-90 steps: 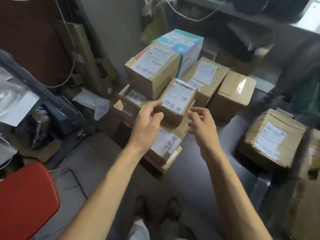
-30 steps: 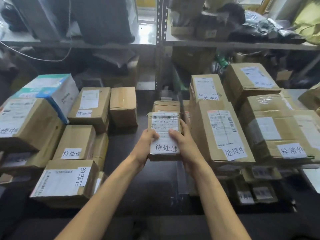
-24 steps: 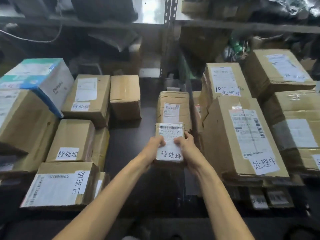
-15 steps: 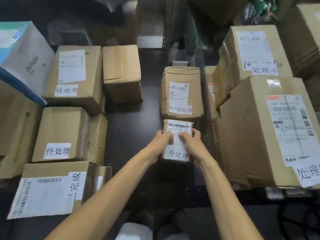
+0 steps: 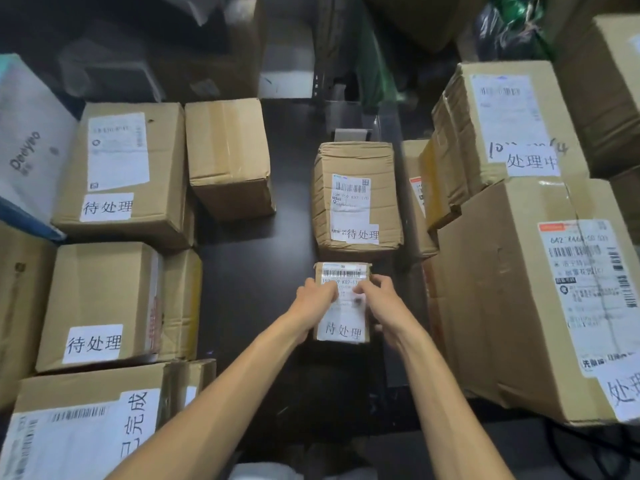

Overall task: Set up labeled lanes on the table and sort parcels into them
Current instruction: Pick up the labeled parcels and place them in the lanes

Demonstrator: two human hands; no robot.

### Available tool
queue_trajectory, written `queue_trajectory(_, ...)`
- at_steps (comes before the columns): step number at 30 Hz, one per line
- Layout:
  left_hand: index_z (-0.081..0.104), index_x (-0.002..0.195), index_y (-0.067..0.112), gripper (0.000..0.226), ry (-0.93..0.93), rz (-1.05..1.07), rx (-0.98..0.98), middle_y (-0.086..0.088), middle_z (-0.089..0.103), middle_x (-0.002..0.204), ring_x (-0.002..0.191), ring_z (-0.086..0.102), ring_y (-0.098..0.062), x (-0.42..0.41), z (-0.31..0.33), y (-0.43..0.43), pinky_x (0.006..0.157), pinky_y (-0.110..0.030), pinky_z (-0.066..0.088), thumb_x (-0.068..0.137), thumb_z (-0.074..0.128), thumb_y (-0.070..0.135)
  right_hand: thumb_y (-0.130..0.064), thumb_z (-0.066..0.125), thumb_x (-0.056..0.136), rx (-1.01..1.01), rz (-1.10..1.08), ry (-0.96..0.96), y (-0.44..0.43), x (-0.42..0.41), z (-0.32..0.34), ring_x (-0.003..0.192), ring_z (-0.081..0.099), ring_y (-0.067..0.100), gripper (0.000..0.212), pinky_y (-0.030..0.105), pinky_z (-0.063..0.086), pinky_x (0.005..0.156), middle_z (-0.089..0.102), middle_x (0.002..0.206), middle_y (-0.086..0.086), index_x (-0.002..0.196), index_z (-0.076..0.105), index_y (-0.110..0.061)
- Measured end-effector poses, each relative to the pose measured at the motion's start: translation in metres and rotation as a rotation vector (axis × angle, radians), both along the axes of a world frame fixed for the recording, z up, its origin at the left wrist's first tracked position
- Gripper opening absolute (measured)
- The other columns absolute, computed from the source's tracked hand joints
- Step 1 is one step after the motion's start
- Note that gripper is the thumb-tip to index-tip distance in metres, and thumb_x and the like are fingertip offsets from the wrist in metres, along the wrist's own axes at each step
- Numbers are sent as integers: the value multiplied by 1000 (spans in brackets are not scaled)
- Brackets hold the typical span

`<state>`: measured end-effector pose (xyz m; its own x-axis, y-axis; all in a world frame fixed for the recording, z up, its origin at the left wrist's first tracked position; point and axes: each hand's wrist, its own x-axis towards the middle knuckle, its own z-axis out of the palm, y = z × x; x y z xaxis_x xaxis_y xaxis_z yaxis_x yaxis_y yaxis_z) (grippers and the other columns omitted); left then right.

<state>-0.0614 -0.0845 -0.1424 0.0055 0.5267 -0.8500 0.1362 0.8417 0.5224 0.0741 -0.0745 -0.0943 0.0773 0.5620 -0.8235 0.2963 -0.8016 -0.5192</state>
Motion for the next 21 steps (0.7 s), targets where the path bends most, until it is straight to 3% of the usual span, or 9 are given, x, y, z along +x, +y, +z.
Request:
queue_trajectory(2,42,134,10,53,80,-61,-11,-10,46,132,115,58,-30,8,23,1,87,-39,49,88,52,33,-21,55,98,30,20,-34,1,-1,-4,86,59,4,47,25,42,62,59,101,-8,142,41,-14)
queue_trajectory(4,37,138,8,50,144,-112,-17,-11,38,136,122,52,-33,12,25,4,98,-43,46,94,49,28,-20,55,98,52,13,-42,5,-1,-5,85,57,2,38,25,43,64,58,99,-11,134,46,-14)
queue_trajectory(8,37,139,9,49,143,-104,52,-9,39,137,124,52,-31,12,18,7,105,-48,46,94,47,26,-18,55,97,81,-2,-20,11,-4,-4,98,68,13,34,33,54,81,66,108,-6,131,50,-19)
queue_trajectory(13,33,147,15,67,65,22,101,-9,46,145,124,57,-27,7,28,2,106,-46,49,83,47,31,-17,54,99,142,-61,-43,5,-15,-3,92,66,8,29,27,49,68,68,108,-5,127,50,-22)
queue_trajectory(15,29,152,13,67,74,35,132,-9,39,152,134,49,-28,8,37,-2,112,-44,42,90,50,27,-21,56,98,196,-58,-100,0,-19,2,106,67,20,35,36,54,83,67,122,4,132,51,-19)
queue_trajectory(17,26,155,12,64,135,38,176,-10,34,155,143,38,-28,7,45,-7,117,-44,34,97,51,23,-26,57,97,278,-41,-200,-3,-26,11,133,50,30,52,45,42,110,56,143,11,146,46,-16)
queue_trajectory(18,27,155,12,63,159,46,200,-11,34,155,144,35,-28,6,48,-10,118,-44,32,98,51,23,-27,56,98,322,-49,-228,-4,-30,20,142,38,31,56,45,33,117,50,149,12,151,42,-15)
queue_trajectory(21,28,154,13,60,211,93,289,-11,32,156,147,31,-26,0,67,-22,120,-41,29,100,50,24,-24,54,99,473,-53,-164,-9,-46,52,144,31,29,50,41,30,116,50,149,9,148,45,-18)
